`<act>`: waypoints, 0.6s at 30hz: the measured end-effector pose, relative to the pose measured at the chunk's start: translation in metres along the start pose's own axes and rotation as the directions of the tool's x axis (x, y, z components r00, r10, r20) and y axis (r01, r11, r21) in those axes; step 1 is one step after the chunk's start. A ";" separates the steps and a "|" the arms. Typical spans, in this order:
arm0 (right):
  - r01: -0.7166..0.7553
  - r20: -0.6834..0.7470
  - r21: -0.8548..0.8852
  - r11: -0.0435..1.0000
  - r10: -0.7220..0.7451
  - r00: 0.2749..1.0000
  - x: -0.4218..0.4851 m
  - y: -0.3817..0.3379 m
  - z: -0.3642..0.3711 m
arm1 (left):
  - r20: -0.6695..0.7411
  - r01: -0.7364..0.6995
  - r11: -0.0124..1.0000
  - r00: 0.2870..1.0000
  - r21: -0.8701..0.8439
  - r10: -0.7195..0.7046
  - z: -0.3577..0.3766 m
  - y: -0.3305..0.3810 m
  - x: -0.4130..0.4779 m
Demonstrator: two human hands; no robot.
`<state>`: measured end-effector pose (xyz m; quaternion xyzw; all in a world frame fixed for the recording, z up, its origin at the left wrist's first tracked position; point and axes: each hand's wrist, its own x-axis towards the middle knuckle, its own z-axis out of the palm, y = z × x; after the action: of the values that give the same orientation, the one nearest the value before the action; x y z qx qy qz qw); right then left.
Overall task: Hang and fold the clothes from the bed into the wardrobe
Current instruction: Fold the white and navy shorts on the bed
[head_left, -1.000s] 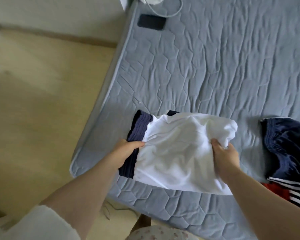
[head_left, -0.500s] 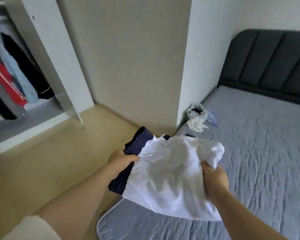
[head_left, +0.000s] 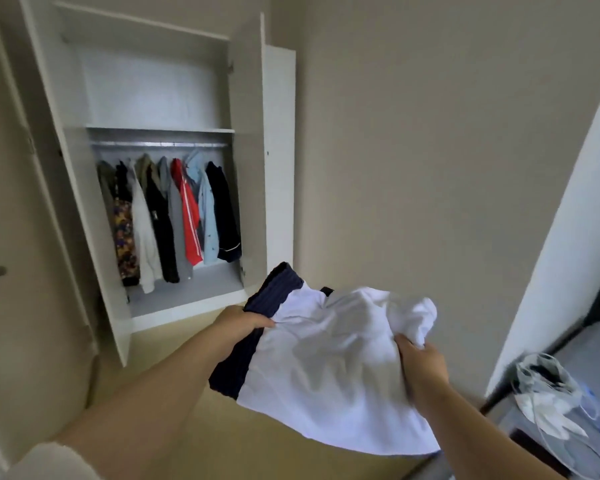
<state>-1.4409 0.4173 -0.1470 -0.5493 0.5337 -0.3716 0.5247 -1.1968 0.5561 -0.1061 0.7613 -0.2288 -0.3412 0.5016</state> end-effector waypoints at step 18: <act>0.038 0.384 0.031 0.999 -0.047 0.922 0.086 -0.082 0.316 | -0.300 0.020 0.999 0.953 -0.049 -0.034 -0.232 0.015 0.155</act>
<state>-1.1051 0.3805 -0.1350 -0.6170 0.4041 -0.2737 0.6173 -0.9206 0.5841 -0.0762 0.7957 -0.1319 -0.2334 0.5432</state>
